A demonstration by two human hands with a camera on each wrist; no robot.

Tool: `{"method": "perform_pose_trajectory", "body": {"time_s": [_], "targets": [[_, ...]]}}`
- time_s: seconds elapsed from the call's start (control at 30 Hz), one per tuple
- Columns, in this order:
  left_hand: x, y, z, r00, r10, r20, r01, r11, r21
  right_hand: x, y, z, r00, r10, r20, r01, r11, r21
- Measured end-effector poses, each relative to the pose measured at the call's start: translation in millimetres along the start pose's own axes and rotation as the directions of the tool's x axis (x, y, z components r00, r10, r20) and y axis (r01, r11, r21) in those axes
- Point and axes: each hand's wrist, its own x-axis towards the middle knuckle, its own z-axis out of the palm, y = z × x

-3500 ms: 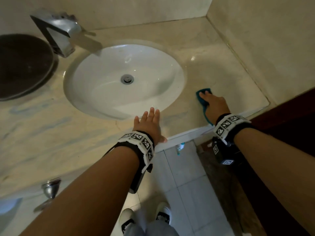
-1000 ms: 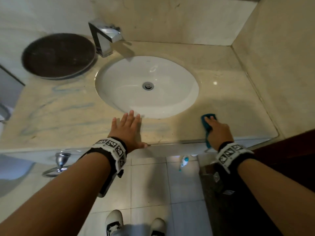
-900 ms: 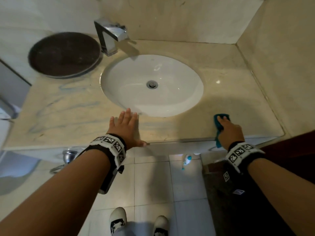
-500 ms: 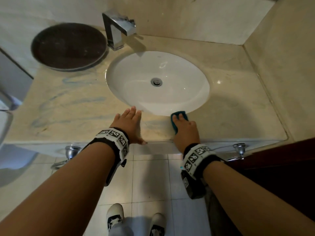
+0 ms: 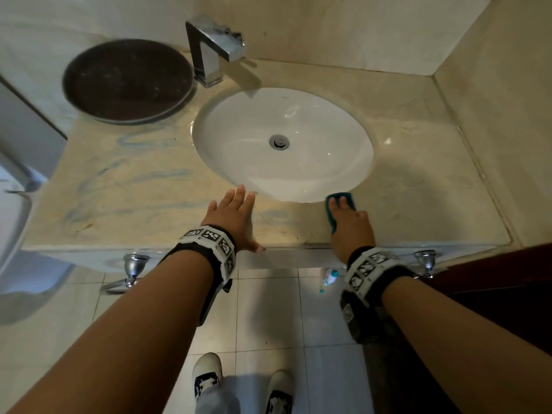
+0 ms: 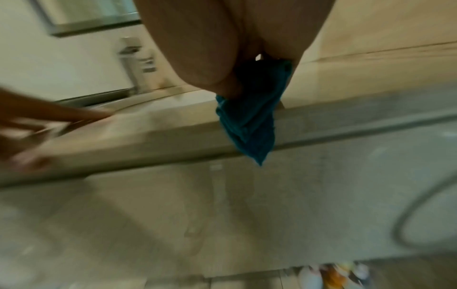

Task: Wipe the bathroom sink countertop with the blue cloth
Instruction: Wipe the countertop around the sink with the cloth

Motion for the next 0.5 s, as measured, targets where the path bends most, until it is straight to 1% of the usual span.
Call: {"method": "perform_pose_trajectory", "body": {"time_s": [0.1,0.17,0.2,0.23,0.27,0.3,0.33,0.4,0.43,0.47,0.5], "targets": [[1.0,1.0,0.2,1.0,-0.011,-0.007,0.011,1.0,0.003,-9.3,-47.4,12.5,0.984,-0.179,-0.017,0.179,0.984,-0.009],[1.3,0.9,0.8,1.0,-0.017,-0.013,0.017,1.0,0.006,-10.1,-63.0,16.8,0.96,-0.279,-0.015,0.28,0.96,0.025],[1.2,0.6,1.0,1.0,-0.016,-0.013,0.016,1.0,0.008,-8.0,-62.8,15.5,0.946,-0.324,-0.015,0.324,0.938,0.124],[1.0,0.3,1.1,1.0,-0.012,-0.012,0.012,1.0,0.011,-6.4,-57.8,9.8,0.941,-0.339,-0.024,0.33,0.896,0.297],[1.0,-0.1,0.8,1.0,-0.008,-0.011,0.008,1.0,0.014,-5.8,-48.8,1.5,0.947,-0.318,-0.053,0.305,0.828,0.47],[1.3,-0.4,0.5,1.0,-0.004,-0.009,0.004,1.0,0.017,-3.5,-34.8,-6.6,0.957,-0.267,-0.114,0.284,0.774,0.566],[1.2,-0.6,0.2,1.0,-0.001,-0.007,0.001,1.0,0.016,0.7,-17.1,-14.5,0.966,-0.191,-0.174,0.257,0.773,0.579],[1.3,-0.7,0.0,1.0,0.003,-0.009,-0.002,1.0,0.015,14.7,25.9,-26.9,0.967,-0.05,-0.25,0.162,0.877,0.453],[1.2,-1.0,0.0,1.0,0.004,-0.011,-0.004,1.0,0.016,22.5,48.7,-31.2,0.968,0.007,-0.251,0.088,0.927,0.364],[0.8,-1.1,-0.1,1.0,0.005,-0.011,-0.005,1.0,0.016,28.2,69.0,-33.7,0.976,0.063,-0.207,-0.004,0.961,0.275],[0.6,-1.2,-0.3,1.0,0.007,-0.009,-0.007,1.0,0.015,31.3,84.6,-33.3,0.983,0.122,-0.136,-0.095,0.977,0.192]]}}
